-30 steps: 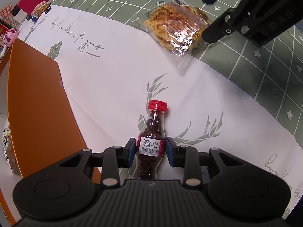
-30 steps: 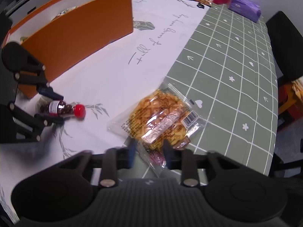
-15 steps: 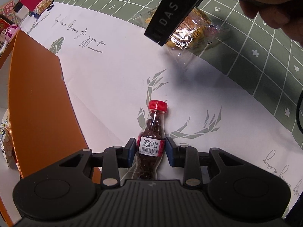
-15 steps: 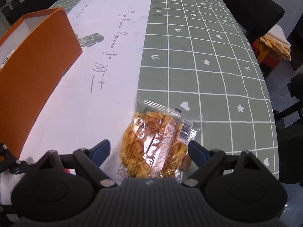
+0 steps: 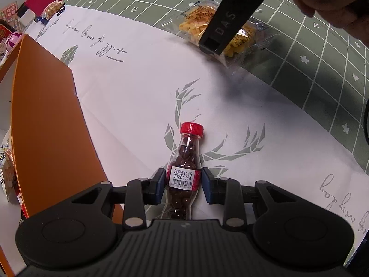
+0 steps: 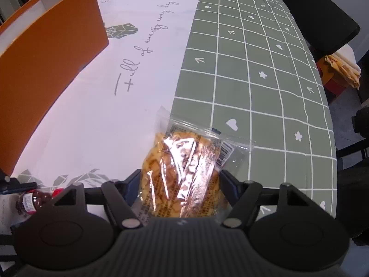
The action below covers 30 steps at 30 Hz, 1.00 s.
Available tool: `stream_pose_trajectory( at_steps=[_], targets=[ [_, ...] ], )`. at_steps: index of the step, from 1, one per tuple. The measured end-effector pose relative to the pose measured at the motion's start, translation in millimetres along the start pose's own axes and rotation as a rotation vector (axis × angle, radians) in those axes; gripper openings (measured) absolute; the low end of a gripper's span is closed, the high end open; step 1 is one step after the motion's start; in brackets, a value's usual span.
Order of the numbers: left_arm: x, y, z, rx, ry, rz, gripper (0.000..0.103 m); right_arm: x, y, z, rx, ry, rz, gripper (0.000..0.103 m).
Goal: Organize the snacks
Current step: 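Carry the chocolate-ball bottle and waffle packet over the orange box with both tools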
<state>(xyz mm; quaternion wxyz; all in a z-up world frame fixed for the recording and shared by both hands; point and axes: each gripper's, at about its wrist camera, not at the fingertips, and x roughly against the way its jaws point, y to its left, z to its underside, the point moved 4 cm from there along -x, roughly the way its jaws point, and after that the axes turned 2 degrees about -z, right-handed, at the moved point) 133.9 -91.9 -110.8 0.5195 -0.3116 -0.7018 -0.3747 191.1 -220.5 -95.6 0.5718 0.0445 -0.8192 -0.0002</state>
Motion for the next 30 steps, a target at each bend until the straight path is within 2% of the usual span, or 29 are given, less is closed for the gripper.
stream_pose_trajectory(
  at_steps=[3, 9, 18, 24, 30],
  targets=[
    [2, -2, 4, -0.001, 0.001, -0.003, 0.037, 12, 2, 8, 0.005, 0.005, -0.045, 0.062],
    [14, -9, 10, -0.01, -0.013, -0.007, 0.037, 35, 13, 25, 0.052, 0.006, -0.087, 0.061],
    [61, -2, 19, 0.013, -0.086, -0.018, 0.037, 92, 45, 33, 0.13, -0.061, -0.132, 0.061],
    [100, 13, 35, 0.049, -0.128, -0.044, 0.037, 128, 73, 26, 0.182, -0.111, -0.166, 0.061],
    [141, 38, 51, 0.091, -0.173, -0.084, 0.037, 165, 109, 5, 0.233, -0.177, -0.2, 0.061]
  ],
)
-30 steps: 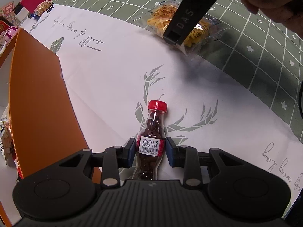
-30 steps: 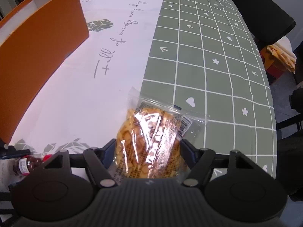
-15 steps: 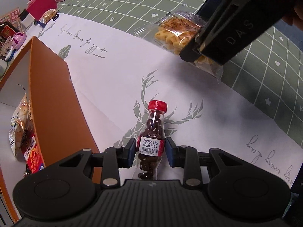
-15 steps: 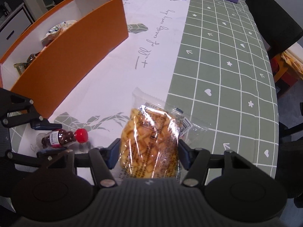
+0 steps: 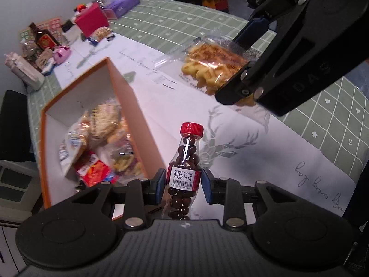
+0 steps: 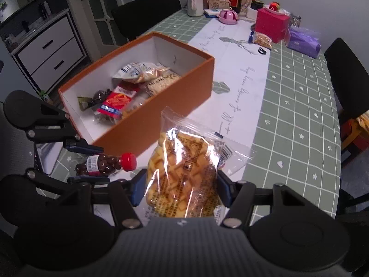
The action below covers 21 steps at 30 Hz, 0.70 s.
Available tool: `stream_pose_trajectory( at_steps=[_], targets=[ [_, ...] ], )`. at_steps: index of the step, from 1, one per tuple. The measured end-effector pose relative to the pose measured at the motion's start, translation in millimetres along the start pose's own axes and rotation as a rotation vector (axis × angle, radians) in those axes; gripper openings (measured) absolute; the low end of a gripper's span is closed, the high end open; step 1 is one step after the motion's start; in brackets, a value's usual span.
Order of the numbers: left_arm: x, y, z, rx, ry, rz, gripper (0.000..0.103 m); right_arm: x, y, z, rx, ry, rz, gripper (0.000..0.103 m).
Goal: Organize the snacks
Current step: 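Carry the chocolate-ball bottle and waffle packet over the orange box with both tools, then lower into the box and open the left gripper while the right gripper releases the waffle packet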
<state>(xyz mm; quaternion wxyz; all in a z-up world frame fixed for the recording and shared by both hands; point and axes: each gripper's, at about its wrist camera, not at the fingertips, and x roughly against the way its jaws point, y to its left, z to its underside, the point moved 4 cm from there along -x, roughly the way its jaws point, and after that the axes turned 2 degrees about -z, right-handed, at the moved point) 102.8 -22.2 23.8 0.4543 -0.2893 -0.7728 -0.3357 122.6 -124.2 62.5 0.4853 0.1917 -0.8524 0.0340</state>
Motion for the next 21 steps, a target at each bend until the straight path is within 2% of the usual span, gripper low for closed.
stream_pose_trajectory(
  at_steps=[9, 21],
  targets=[
    [31, 58, 8, 0.072, -0.023, -0.073, 0.037, 7, 47, -47, 0.071, -0.054, -0.013, 0.061],
    [18, 122, 21, 0.206, -0.025, -0.094, 0.037, -28, 80, -95, 0.093, -0.072, -0.031, 0.061]
  ],
)
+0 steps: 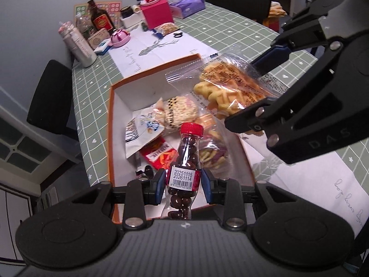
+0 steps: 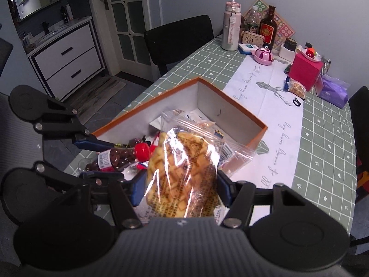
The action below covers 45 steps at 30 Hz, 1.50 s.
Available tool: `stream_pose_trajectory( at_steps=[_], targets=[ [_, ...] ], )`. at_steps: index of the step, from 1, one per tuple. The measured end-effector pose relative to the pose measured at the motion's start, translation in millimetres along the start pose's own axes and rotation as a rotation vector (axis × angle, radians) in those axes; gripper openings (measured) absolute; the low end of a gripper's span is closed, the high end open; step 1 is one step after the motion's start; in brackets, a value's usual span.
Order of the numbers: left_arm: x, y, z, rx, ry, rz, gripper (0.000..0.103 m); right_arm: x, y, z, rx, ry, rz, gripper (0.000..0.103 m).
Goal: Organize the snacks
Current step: 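Lower into the box and open the left gripper while the right gripper releases the waffle packet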
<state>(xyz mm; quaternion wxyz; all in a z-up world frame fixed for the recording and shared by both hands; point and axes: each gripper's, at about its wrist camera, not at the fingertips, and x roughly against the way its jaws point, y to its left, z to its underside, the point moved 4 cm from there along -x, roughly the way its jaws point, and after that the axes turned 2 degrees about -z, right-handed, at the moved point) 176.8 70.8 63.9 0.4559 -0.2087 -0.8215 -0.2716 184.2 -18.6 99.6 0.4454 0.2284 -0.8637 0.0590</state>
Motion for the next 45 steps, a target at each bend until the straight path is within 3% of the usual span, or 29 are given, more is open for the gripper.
stream_pose_trajectory(
  at_steps=[10, 32, 45],
  targets=[
    [-35, 28, 0, 0.063, 0.023, 0.012, 0.037, -39, -1, -23, 0.007, 0.019, 0.01, 0.061],
    [-106, 38, 3, 0.072, 0.111, 0.021, 0.037, -124, -9, -27, 0.057, 0.082, -0.021, 0.061],
    [-124, 42, 3, 0.09, 0.148, 0.018, 0.037, -160, -10, -27, 0.07, 0.105, -0.017, 0.061]
  ],
)
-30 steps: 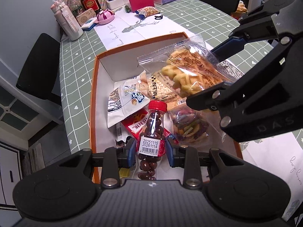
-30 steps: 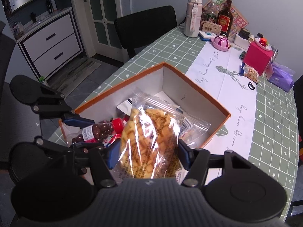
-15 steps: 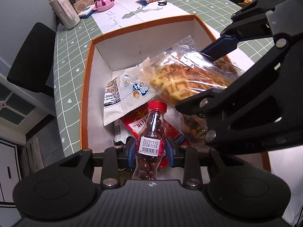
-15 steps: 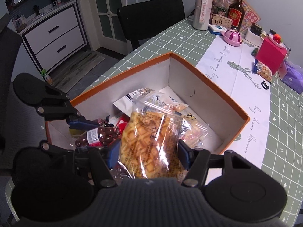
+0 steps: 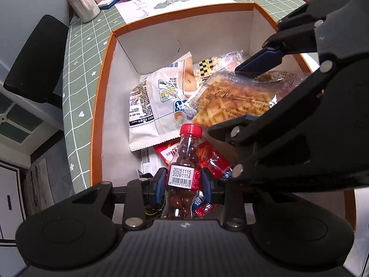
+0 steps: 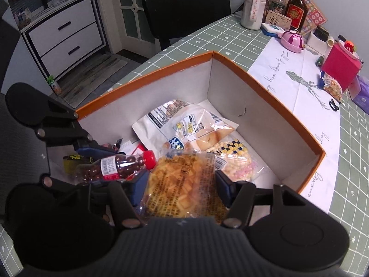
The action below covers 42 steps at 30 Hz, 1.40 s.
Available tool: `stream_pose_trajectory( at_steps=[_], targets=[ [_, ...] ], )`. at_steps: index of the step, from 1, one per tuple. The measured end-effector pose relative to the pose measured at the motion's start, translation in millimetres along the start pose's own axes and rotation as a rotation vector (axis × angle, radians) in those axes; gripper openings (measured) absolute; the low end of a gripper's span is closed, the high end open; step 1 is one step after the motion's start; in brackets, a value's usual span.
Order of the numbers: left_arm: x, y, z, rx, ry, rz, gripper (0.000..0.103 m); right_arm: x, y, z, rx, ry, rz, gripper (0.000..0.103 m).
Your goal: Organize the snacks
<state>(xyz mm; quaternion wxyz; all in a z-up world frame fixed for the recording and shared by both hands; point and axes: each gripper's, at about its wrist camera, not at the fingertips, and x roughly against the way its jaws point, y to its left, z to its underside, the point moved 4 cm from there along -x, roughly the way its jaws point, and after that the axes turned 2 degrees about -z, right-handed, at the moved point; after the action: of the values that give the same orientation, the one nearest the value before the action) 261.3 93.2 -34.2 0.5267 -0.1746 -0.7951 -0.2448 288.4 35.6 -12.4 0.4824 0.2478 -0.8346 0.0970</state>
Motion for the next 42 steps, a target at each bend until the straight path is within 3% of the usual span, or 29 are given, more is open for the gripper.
stream_pose_trajectory(
  at_steps=[14, 18, 23, 26, 42],
  targets=[
    [-15, -1, 5, 0.011, 0.04, -0.001, 0.037, -19, 0, 4, 0.009, 0.023, -0.001, 0.064],
    [-19, -5, 10, 0.012, 0.067, -0.002, 0.037, -24, 3, 9, 0.026, 0.056, 0.018, 0.071],
    [-15, -6, 12, 0.012, 0.083, -0.01, 0.046, -21, 5, 11, 0.021, 0.07, 0.025, 0.074],
    [-4, -5, 11, 0.01, 0.074, -0.013, 0.054, -12, 7, 10, 0.019, 0.067, 0.022, 0.074],
    [88, -7, 1, 0.048, -0.022, -0.061, 0.058, 91, 13, -2, 0.008, -0.049, 0.057, 0.076]
  ],
)
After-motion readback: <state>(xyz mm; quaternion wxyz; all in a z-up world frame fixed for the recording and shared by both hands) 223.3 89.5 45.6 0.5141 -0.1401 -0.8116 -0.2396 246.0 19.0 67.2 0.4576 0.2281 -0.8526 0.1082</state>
